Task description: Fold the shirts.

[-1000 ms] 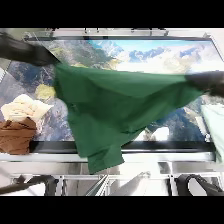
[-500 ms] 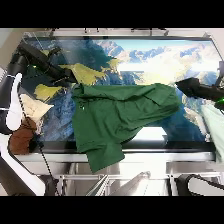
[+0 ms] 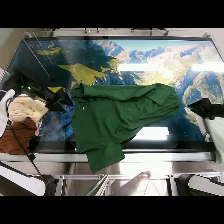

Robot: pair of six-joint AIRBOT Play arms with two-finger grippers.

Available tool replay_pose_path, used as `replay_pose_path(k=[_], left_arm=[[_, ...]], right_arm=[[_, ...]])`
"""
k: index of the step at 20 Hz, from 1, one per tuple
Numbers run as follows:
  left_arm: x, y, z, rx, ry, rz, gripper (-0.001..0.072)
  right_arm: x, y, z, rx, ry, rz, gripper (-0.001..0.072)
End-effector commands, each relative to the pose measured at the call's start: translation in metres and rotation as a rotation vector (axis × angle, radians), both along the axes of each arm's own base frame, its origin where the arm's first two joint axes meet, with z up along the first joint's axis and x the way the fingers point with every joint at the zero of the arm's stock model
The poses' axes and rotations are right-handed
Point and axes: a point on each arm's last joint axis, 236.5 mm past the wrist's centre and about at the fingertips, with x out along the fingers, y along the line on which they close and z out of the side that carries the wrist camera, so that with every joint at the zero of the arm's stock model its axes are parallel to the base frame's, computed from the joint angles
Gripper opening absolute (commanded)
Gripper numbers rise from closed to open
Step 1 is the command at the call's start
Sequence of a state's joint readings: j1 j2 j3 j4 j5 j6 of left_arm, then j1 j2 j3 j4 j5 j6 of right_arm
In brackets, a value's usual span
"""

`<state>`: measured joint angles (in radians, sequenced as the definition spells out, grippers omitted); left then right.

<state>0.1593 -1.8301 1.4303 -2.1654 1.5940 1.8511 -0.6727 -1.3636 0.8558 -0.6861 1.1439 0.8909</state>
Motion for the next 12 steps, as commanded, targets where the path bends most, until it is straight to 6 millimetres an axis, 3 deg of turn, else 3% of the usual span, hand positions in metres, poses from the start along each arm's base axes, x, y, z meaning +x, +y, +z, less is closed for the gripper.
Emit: replay_pose_path(k=[1,3,5,7,9,12], left_arm=[[-0.049,-0.02,-0.032,-0.016,0.14,-0.024,0.0705],[-0.065,-0.035,-0.048,-0.01,0.185,-0.056,0.0705],[-0.065,-0.046,-0.055,0.0,0.167,-0.072,0.0426],[-0.057,-0.055,-0.056,0.012,0.122,-0.093,0.04],[-0.049,-0.061,-0.049,0.005,0.085,-0.124,0.0017],[-0.025,-0.063,-0.031,-0.002,0.002,-0.154,0.0023]], right_arm=[[-0.01,0.001,-0.008,0.016,0.034,-0.01,0.0365],[-0.01,0.002,-0.008,0.025,0.034,-0.012,0.0366],[-0.01,0.003,-0.008,0.028,0.036,-0.014,0.0366],[-0.01,0.003,-0.008,0.028,0.037,-0.013,0.0366],[-0.011,0.005,-0.008,0.034,0.039,-0.008,0.0366],[-0.013,0.004,-0.014,0.04,0.057,-0.022,0.0367]])
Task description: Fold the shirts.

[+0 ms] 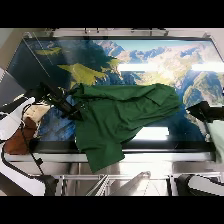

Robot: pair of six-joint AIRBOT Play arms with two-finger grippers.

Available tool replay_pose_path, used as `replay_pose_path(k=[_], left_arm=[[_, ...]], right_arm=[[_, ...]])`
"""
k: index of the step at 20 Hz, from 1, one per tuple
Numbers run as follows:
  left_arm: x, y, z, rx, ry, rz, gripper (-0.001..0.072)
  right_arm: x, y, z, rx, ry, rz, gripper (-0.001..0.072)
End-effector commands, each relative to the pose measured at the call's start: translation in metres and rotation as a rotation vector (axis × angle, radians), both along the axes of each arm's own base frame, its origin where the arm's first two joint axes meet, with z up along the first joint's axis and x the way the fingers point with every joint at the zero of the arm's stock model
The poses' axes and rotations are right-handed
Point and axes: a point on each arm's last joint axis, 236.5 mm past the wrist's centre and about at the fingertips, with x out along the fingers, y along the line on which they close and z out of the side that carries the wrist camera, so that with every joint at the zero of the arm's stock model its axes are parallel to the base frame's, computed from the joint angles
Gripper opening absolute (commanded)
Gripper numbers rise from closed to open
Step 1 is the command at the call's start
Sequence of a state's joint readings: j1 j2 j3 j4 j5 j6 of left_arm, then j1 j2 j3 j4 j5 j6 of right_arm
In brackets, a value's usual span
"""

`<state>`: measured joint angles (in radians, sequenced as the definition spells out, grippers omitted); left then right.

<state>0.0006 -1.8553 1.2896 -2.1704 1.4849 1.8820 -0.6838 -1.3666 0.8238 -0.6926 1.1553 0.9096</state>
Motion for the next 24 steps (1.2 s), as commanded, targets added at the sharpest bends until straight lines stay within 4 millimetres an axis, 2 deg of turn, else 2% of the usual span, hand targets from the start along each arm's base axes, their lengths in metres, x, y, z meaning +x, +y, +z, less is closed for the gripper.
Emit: replay_pose_path(k=[1,2,3,5,7,10,12,13,14,15,16,17,18,19,20,22,23,24], left_arm=[[0.025,-0.004,0.019,-0.014,-0.088,-0.022,0.0023],[0.033,-0.001,0.025,-0.014,-0.111,-0.015,0.0023],[0.041,0.004,0.029,-0.013,-0.128,-0.001,0.0022],[0.048,0.009,0.033,-0.011,-0.14,0.018,0.0023],[0.048,0.01,0.032,-0.008,-0.139,0.017,0.0023],[0.048,0.01,0.033,-0.009,-0.14,0.017,0.0023],[0.047,0.01,0.033,-0.01,-0.136,0.015,0.0022],[0.044,0.009,0.035,-0.017,-0.127,0.01,0.0023],[0.042,0.005,0.041,-0.039,-0.119,0.008,0.0022],[0.043,-0.002,0.056,-0.085,-0.134,0.018,0.0022],[0.049,-0.012,0.08,-0.16,-0.179,0.038,0.0022],[0.059,-0.022,0.117,-0.265,-0.253,0.078,0.0022],[0.069,-0.028,0.164,-0.366,-0.336,0.132,0.0022],[0.073,-0.027,0.208,-0.43,-0.424,0.164,0.0022],[0.07,-0.019,0.254,-0.454,-0.535,0.169,0.0022],[0.051,0.0,0.344,-0.421,-0.791,0.163,0.0023],[0.036,0.008,0.39,-0.389,-0.94,0.162,0.0023],[0.02,0.017,0.436,-0.348,-1.098,0.172,0.0023]], right_arm=[[-0.002,-0.001,-0.011,0.006,0.025,-0.013,0.041],[-0.002,-0.001,-0.017,0.015,0.039,-0.022,0.0539],[-0.001,0.0,-0.023,0.042,0.06,-0.039,0.0596],[0.002,0.012,-0.034,0.096,0.088,-0.04,0.0571],[0.003,0.032,-0.051,0.119,0.128,0.004,0.0344],[0.013,0.066,-0.074,0.127,0.164,0.048,0.0343],[0.029,0.088,-0.072,0.166,0.139,0.048,0.034],[0.035,0.098,-0.065,0.176,0.115,0.076,0.0147],[0.038,0.109,-0.055,0.198,0.094,0.12,0.0022],[0.036,0.118,-0.04,0.23,0.081,0.166,0.0022],[0.033,0.128,-0.018,0.268,0.051,0.23,0.0021],[0.028,0.136,0.014,0.315,0.007,0.293,0.0021],[0.022,0.141,0.049,0.357,-0.049,0.341,0.0021],[0.018,0.144,0.095,0.394,-0.144,0.375,0.0021],[0.017,0.144,0.146,0.418,-0.272,0.383,0.0021],[0.01,0.136,0.283,0.463,-0.66,0.327,0.0021],[-0.006,0.131,0.348,0.477,-0.852,0.296,0.0022],[-0.028,0.127,0.405,0.461,-1.026,0.264,0.0022]])
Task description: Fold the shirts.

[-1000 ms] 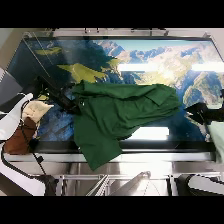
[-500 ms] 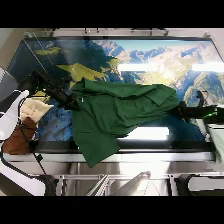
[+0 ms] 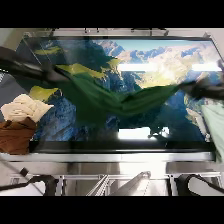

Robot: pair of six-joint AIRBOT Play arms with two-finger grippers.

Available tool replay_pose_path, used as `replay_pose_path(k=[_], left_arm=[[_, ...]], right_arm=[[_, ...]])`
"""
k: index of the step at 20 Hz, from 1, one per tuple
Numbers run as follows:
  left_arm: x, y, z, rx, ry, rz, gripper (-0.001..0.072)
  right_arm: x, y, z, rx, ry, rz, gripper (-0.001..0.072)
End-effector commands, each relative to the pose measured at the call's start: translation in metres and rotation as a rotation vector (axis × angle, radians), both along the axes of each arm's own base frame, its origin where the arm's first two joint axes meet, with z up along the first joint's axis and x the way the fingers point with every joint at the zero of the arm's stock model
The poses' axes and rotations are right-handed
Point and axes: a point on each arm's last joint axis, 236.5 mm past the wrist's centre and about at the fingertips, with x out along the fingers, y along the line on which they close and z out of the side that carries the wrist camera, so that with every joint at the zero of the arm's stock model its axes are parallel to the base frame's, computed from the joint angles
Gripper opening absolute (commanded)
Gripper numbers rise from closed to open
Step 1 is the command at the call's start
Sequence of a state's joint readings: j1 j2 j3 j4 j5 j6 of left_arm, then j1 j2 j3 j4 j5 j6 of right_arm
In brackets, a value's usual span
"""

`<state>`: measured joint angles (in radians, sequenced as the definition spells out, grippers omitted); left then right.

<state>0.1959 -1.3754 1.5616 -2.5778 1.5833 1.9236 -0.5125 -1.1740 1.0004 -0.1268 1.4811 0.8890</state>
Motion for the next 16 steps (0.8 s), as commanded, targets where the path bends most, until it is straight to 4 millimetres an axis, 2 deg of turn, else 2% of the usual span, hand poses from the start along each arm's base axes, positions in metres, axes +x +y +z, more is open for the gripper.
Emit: replay_pose_path(k=[1,3,5,6,7,8,10,12,14,16], left_arm=[[-0.066,0.02,0.17,0.052,-0.496,0.149,0.0024],[-0.106,0.031,0.229,0.129,-0.684,0.256,0.0024],[-0.135,0.033,0.271,0.186,-0.842,0.346,0.0024],[-0.147,0.026,0.283,0.198,-0.891,0.348,0.0024],[-0.154,0.021,0.285,0.212,-0.906,0.331,0.0024],[-0.152,0.019,0.28,0.228,-0.892,0.307,0.0024],[-0.136,0.016,0.251,0.23,-0.774,0.237,0.0024],[-0.103,0.02,0.208,0.249,-0.628,0.192,0.0024],[-0.065,0.013,0.15,0.243,-0.453,0.124,0.0024],[-0.026,0.008,0.077,0.258,-0.27,0.057,0.0024]], right_arm=[[-0.077,0.002,0.2,0.123,-0.55,-0.098,0.0022],[-0.104,0.004,0.236,0.052,-0.635,-0.184,0.0021],[-0.129,0.02,0.26,0.065,-0.714,-0.15,0.0022],[-0.136,0.023,0.269,0.096,-0.739,-0.133,0.0022],[-0.138,0.023,0.273,0.125,-0.746,-0.124,0.0022],[-0.133,0.019,0.271,0.143,-0.718,-0.124,0.0022],[-0.106,0.008,0.241,0.093,-0.589,-0.153,0.0022],[-0.076,-0.006,0.196,-0.021,-0.451,-0.19,0.0022],[-0.045,-0.02,0.147,-0.12,-0.314,-0.216,0.0022],[-0.01,-0.03,0.092,-0.172,-0.173,-0.237,0.0022]])
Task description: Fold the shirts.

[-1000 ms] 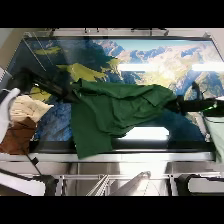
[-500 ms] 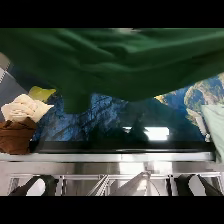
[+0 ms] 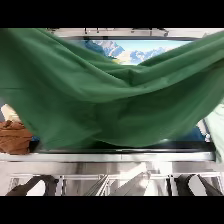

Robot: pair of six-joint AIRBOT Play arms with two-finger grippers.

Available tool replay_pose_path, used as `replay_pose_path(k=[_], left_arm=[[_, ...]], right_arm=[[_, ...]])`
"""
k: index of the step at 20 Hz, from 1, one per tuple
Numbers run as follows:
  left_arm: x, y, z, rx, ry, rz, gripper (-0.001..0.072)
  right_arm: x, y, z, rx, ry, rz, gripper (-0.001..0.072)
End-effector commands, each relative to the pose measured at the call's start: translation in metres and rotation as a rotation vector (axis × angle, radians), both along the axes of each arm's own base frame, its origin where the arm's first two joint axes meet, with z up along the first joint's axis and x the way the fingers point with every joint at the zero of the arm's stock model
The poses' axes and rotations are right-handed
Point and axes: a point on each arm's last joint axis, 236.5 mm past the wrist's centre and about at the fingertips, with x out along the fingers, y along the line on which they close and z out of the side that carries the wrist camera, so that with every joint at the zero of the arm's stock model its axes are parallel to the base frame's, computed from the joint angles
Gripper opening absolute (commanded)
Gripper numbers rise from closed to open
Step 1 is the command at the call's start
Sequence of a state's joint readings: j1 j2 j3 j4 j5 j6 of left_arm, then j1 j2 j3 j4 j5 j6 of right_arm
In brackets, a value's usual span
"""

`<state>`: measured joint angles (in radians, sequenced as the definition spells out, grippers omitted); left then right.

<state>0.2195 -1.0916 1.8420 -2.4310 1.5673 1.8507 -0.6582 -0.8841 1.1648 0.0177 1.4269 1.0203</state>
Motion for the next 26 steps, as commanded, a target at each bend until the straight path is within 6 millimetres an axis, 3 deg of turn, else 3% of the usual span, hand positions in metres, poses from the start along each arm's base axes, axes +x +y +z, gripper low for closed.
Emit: replay_pose_path(k=[1,4,5,6,7,8,9,12,15,17,18,19,21,23,26], left_arm=[[0.059,-0.008,-0.126,0.059,0.31,-0.06,0.0024],[0.128,0.009,-0.25,0.061,0.505,0.017,0.0027],[0.148,0.018,-0.291,0.047,0.567,0.053,0.0032],[0.159,0.025,-0.324,0.035,0.632,0.063,0.021],[0.168,0.034,-0.354,0.009,0.716,0.085,0.0438],[0.172,0.041,-0.373,-0.025,0.791,0.098,0.0701],[0.176,0.046,-0.382,-0.087,0.85,0.084,0.0718],[0.172,0.063,-0.375,-0.242,0.93,0.01,0.0717],[0.138,0.079,-0.372,-0.27,1.033,-0.032,0.0715],[0.104,0.069,-0.374,-0.287,1.101,-0.08,0.06],[0.088,0.063,-0.378,-0.299,1.122,-0.093,0.051],[0.069,0.053,-0.387,-0.313,1.149,-0.091,0.0439],[0.028,0.041,-0.413,-0.296,1.226,-0.041,0.0425],[-0.005,0.044,-0.444,-0.231,1.282,0.043,0.0425],[-0.02,0.048,-0.472,-0.192,1.272,0.179,0.0425]], right_arm=[[0.059,-0.02,-0.107,-0.103,0.275,-0.079,0.0022],[0.12,-0.028,-0.223,-0.116,0.503,-0.141,0.0025],[0.139,-0.029,-0.265,-0.101,0.583,-0.16,0.0085],[0.152,-0.03,-0.302,-0.087,0.647,-0.168,0.0297],[0.16,-0.029,-0.335,-0.086,0.683,-0.153,0.0396],[0.164,-0.027,-0.356,-0.072,0.71,-0.129,0.0372],[0.166,-0.029,-0.371,-0.067,0.733,-0.115,0.0363],[0.16,-0.051,-0.37,-0.062,0.724,-0.118,0.0364],[0.121,-0.071,-0.359,-0.093,0.766,-0.04,0.0363],[0.082,-0.073,-0.368,-0.131,0.859,0.026,0.0356],[0.063,-0.068,-0.374,-0.145,0.89,0.048,0.0292],[0.047,-0.06,-0.38,-0.161,0.905,0.057,0.0286],[0.027,-0.052,-0.391,-0.175,0.913,0.013,0.0287],[0.018,-0.051,-0.397,-0.186,0.916,-0.037,0.0288],[0.013,-0.045,-0.387,-0.192,0.891,-0.015,0.0287]])
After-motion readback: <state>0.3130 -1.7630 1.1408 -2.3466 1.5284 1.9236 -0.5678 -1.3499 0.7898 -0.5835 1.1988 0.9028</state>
